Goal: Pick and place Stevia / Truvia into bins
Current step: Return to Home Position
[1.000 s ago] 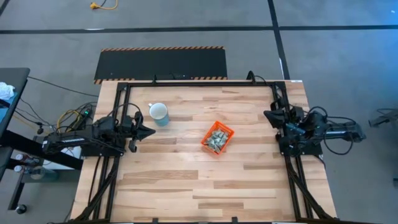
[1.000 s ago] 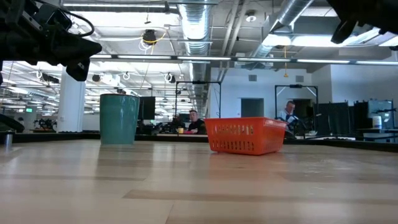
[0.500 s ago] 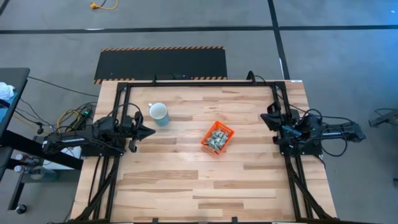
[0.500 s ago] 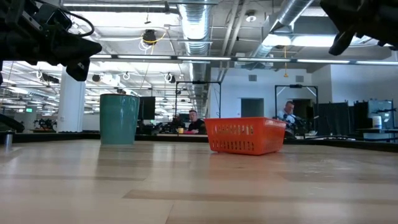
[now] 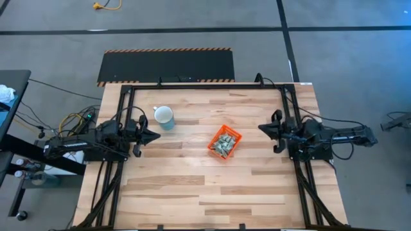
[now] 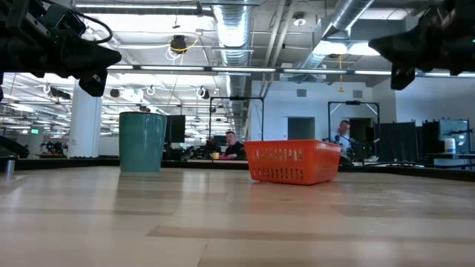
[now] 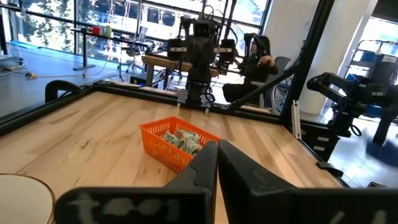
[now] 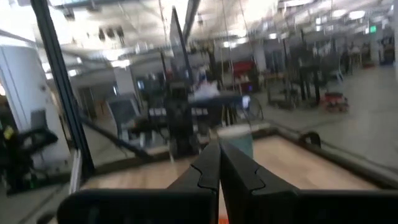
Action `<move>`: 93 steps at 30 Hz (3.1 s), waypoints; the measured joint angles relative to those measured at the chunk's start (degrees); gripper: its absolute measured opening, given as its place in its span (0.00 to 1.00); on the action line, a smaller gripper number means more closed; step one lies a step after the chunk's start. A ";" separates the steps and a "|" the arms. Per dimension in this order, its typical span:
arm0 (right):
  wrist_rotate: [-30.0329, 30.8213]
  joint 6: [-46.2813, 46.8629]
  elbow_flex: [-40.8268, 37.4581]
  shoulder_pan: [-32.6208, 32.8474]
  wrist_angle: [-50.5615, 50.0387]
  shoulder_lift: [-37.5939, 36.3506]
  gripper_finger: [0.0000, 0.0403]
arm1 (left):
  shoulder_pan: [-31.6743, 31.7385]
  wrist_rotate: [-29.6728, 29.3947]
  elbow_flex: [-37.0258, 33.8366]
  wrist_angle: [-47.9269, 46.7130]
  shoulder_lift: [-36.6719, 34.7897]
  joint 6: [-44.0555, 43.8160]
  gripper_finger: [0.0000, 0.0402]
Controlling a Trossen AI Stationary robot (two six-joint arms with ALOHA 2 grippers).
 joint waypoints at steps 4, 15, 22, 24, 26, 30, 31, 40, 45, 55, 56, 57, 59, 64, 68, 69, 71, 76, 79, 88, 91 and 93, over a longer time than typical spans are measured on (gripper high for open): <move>-0.02 0.00 -0.02 0.00 -5.44 0.02 0.00 | 0.00 0.00 0.00 0.00 0.00 0.00 0.00; -0.15 0.00 -0.04 0.00 -14.44 0.02 0.00 | 0.00 -0.04 -0.02 0.00 0.01 0.00 0.00; -0.15 0.00 -0.07 0.00 -14.45 0.02 0.00 | 0.00 -0.05 -0.01 -0.01 0.00 -0.01 0.00; -0.15 0.00 -0.07 0.00 -14.45 0.02 0.00 | 0.00 -0.06 -0.01 -0.01 0.01 -0.01 0.00; -0.13 0.00 -0.07 0.00 -14.45 0.02 0.00 | 0.00 -0.07 0.00 -0.02 0.00 0.00 0.00; -0.13 0.00 -0.09 0.00 -14.45 0.02 0.00 | 0.00 -0.09 -0.01 -0.01 0.00 -0.01 0.00; -0.12 0.00 -0.09 0.00 -14.45 0.02 0.00 | -0.01 -0.10 0.00 -0.02 0.00 -0.02 0.00; -0.08 0.00 -0.09 0.00 -14.45 0.02 0.00 | 0.00 -0.31 0.00 -0.03 0.01 -0.02 0.00; -0.06 0.00 -0.09 0.00 -14.45 0.02 0.00 | 0.00 -0.31 -0.02 -0.02 0.00 -0.02 0.00; -0.08 0.00 -0.11 0.00 -14.43 0.02 0.00 | 0.00 -0.26 -0.02 -0.02 0.01 -0.02 0.00; -0.06 0.00 -0.11 0.00 -14.43 0.02 0.00 | -0.01 -0.26 -0.01 -0.02 0.00 -0.02 0.00; -0.06 0.00 -0.11 0.00 -14.43 0.02 0.00 | -0.01 -0.26 -0.02 -0.02 0.01 -0.02 0.00; -0.06 0.00 -0.11 0.00 -14.43 0.02 0.00 | 0.00 -0.26 -0.02 -0.02 0.01 -0.02 0.00; -0.06 0.00 -0.11 -0.01 -14.43 0.02 0.00 | 0.00 -0.24 -0.02 -0.02 0.01 -0.02 0.00; -0.06 0.00 -0.11 -0.01 -14.42 0.02 0.00 | 0.00 -0.22 -0.01 -0.02 0.01 -0.02 0.00; -0.06 0.00 -0.11 0.00 -14.43 0.02 0.00 | 0.00 -0.22 0.00 -0.02 0.00 -0.02 0.00; -0.06 0.00 -0.11 0.00 -14.41 0.02 0.00 | 0.00 -0.22 0.00 -0.02 0.02 -0.02 0.00; -0.06 0.00 -0.11 -0.01 -14.41 0.02 0.00 | 0.00 -0.20 -0.01 -0.02 0.01 -0.02 0.00; -0.06 0.00 -0.11 -0.02 -14.41 0.02 0.00 | 0.00 0.02 -0.01 0.00 0.00 -0.02 0.00; -0.06 0.00 -0.11 0.00 -14.43 0.02 0.00 | 0.00 0.10 -0.02 0.00 0.00 -0.02 0.00; -0.07 0.00 -0.11 -0.01 -14.41 0.02 0.00 | 0.00 0.07 -0.02 0.00 0.02 -0.02 0.00; -0.06 0.00 -0.11 -0.01 -14.41 0.02 0.00 | 0.00 0.06 -0.01 0.00 0.01 -0.02 0.00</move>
